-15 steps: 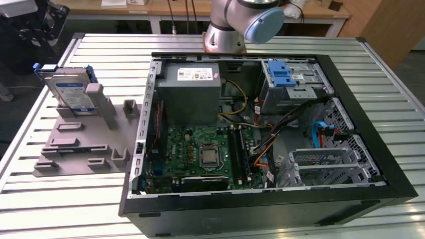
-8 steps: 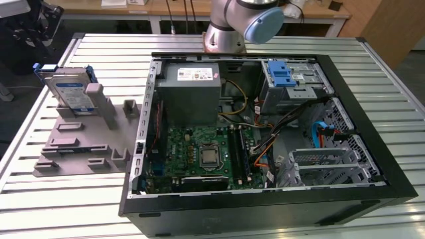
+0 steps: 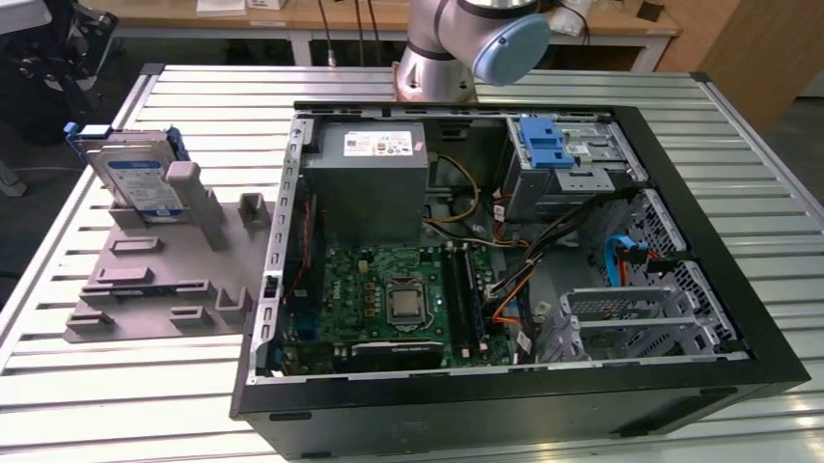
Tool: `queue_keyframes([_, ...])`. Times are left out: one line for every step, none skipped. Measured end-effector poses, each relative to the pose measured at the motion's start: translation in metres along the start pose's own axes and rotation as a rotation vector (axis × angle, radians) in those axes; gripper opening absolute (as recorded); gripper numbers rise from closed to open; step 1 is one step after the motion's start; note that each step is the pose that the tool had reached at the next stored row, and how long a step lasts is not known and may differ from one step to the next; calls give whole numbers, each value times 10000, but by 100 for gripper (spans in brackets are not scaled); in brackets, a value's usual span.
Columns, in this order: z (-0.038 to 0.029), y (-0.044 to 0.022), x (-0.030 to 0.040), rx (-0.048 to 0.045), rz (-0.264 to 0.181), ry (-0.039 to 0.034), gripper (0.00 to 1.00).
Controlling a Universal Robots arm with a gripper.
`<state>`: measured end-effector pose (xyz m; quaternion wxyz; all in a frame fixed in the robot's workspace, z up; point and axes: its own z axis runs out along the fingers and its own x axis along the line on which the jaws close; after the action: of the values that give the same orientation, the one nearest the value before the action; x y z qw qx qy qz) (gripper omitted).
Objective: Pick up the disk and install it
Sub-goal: 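Reach for the disk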
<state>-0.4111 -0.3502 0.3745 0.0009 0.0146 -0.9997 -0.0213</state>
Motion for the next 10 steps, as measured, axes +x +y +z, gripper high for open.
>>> queue_keyframes([0, 0, 0, 0, 0, 0, 11])
queue_keyframes([0, 0, 2, 1, 1, 0, 11])
queue_keyframes([0, 0, 5, 0, 0, 0, 11])
queue_keyframes([1, 0, 9, 0, 1, -1, 11])
queue_keyframes([1, 0, 12, 0, 1, -1, 11])
queue_keyframes([1, 1, 18, 1, 1, 1, 11])
queue_keyframes([2, 1, 25, 0, 1, 0, 11])
queue_keyframes([2, 1, 32, 0, 0, 0, 11])
queue_keyframes([3, 1, 40, 0, 1, -1, 11])
queue_keyframes([3, 1, 47, 0, 1, 0, 11])
